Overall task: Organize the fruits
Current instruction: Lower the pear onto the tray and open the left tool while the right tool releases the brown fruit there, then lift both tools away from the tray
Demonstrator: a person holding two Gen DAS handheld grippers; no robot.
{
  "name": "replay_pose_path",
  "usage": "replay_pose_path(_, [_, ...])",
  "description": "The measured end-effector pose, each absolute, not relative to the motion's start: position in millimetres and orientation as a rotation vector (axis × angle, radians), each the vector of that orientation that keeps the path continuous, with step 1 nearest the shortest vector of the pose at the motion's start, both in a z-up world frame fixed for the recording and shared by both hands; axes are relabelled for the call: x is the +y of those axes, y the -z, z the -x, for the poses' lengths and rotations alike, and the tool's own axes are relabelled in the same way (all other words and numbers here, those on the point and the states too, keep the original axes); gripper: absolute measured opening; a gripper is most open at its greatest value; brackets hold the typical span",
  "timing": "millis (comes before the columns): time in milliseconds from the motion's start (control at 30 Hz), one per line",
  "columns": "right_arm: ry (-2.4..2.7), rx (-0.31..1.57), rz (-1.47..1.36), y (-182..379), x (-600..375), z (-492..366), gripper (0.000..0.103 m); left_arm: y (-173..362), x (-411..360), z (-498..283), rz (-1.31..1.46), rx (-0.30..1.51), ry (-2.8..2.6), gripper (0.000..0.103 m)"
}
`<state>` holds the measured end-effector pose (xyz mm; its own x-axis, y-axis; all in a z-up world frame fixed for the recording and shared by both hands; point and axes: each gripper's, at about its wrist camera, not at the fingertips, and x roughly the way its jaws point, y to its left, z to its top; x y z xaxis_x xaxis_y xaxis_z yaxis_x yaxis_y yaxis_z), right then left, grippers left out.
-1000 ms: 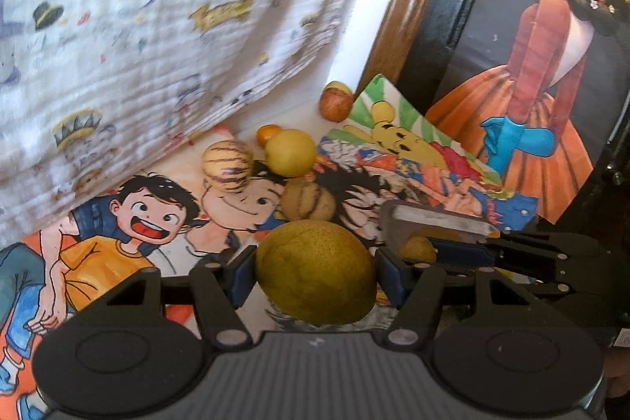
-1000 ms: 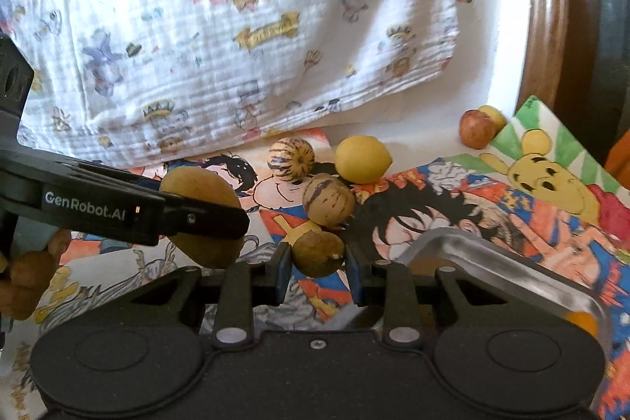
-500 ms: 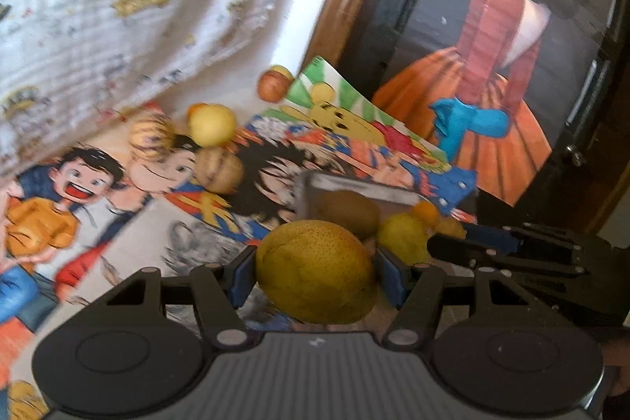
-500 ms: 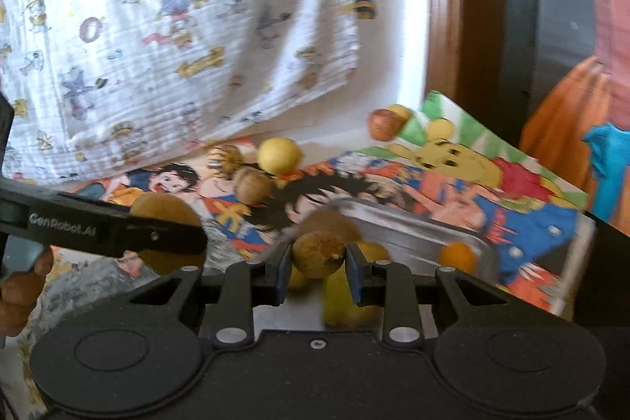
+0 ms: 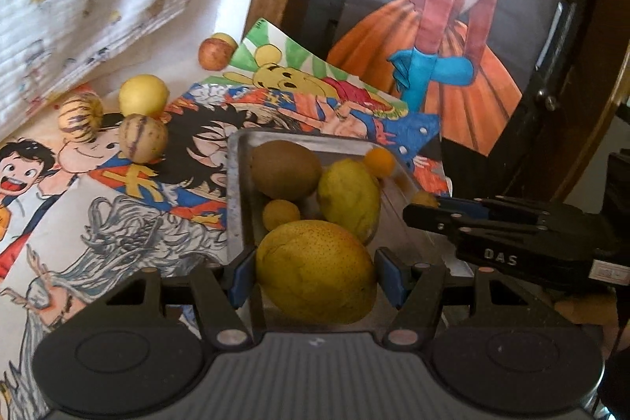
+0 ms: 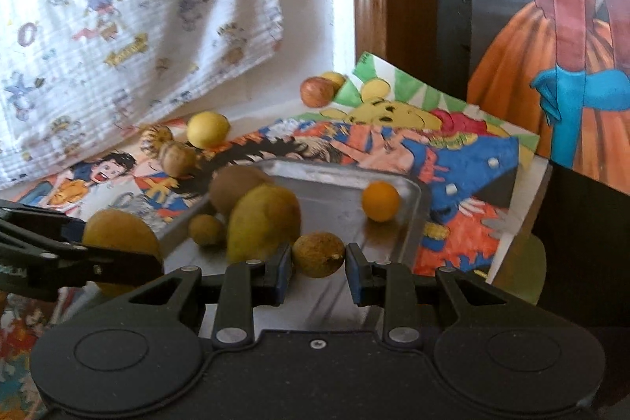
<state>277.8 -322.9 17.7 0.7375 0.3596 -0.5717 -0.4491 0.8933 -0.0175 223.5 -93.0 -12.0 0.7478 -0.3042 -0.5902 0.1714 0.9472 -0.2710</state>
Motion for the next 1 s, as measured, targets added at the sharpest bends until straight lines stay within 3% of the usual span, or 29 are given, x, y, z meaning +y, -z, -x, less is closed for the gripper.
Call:
replay_pose_path(800, [-0.439, 0.592, 0.188, 5.3, -323.1, -289.6, 0.032, 28.6, -93.3, -245.6, 0.226, 0.708, 0.276, 0.068])
replay_pose_path(1000, [-0.42, 0.588, 0.184, -0.1, -324.6, -282.9, 0.039, 24.7, -88.3, -241.5, 0.263, 0.711, 0.277, 0.073])
